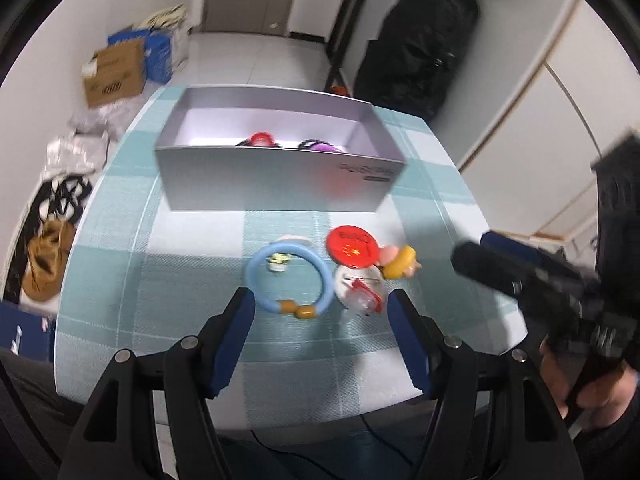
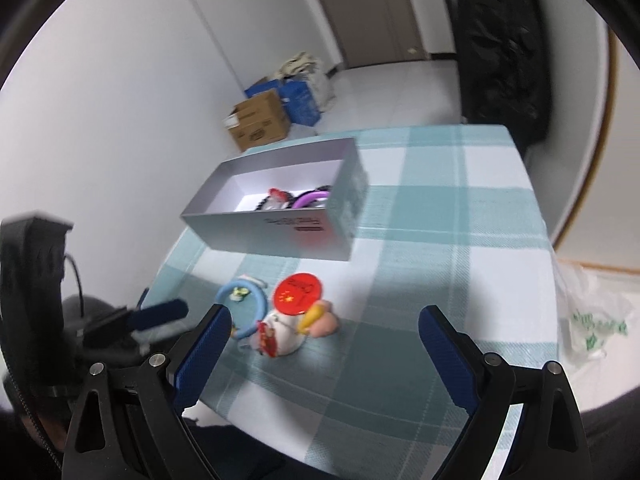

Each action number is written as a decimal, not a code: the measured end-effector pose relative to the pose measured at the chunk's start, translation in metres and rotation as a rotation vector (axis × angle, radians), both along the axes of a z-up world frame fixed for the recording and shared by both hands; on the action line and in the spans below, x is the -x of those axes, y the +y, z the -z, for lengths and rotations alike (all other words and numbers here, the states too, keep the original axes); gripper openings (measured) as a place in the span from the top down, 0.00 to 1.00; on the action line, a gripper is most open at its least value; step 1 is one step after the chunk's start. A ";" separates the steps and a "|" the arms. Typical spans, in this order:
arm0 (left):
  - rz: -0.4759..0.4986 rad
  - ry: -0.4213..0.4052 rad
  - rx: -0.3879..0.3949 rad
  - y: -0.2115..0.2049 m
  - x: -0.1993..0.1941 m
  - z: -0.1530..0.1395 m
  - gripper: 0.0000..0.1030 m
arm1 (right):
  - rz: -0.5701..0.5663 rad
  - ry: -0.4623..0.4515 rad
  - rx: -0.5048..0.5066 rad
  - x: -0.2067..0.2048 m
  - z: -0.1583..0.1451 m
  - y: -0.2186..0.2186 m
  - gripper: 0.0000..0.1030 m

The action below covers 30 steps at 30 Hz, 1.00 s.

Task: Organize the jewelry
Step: 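Withdraw both tools from the silver box, then grasp another red-and-white pacifier with the left tool and lift it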

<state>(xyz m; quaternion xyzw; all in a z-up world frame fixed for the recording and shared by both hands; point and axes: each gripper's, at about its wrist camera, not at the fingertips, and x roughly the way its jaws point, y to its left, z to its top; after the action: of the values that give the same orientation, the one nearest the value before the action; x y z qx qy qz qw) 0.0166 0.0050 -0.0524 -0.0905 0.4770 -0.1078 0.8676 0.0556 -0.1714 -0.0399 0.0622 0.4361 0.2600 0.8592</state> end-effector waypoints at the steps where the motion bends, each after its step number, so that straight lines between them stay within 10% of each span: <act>1: 0.022 -0.008 -0.005 -0.004 0.001 0.000 0.38 | 0.019 0.002 -0.003 -0.001 0.000 -0.003 0.08; 6: 0.089 -0.009 -0.041 -0.021 -0.005 0.006 0.38 | 0.067 0.005 -0.019 -0.004 -0.002 -0.014 0.08; 10: 0.131 0.017 -0.071 -0.030 -0.007 0.013 0.62 | 0.083 0.022 -0.024 -0.006 0.001 -0.020 0.08; 15: 0.131 0.008 -0.089 -0.031 -0.006 0.011 0.63 | 0.099 0.027 -0.045 -0.008 -0.001 -0.027 0.08; 22: 0.181 0.033 -0.124 -0.043 -0.005 0.019 0.90 | 0.095 0.019 -0.059 -0.007 -0.004 -0.027 0.08; 30: 0.175 0.039 -0.110 -0.040 -0.004 0.018 0.90 | 0.107 0.018 -0.068 -0.008 -0.004 -0.031 0.08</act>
<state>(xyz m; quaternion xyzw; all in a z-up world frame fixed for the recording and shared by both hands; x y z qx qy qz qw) 0.0211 -0.0349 -0.0706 -0.0029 0.5052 -0.1549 0.8490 0.0635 -0.2025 -0.0356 0.1167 0.4309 0.2279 0.8653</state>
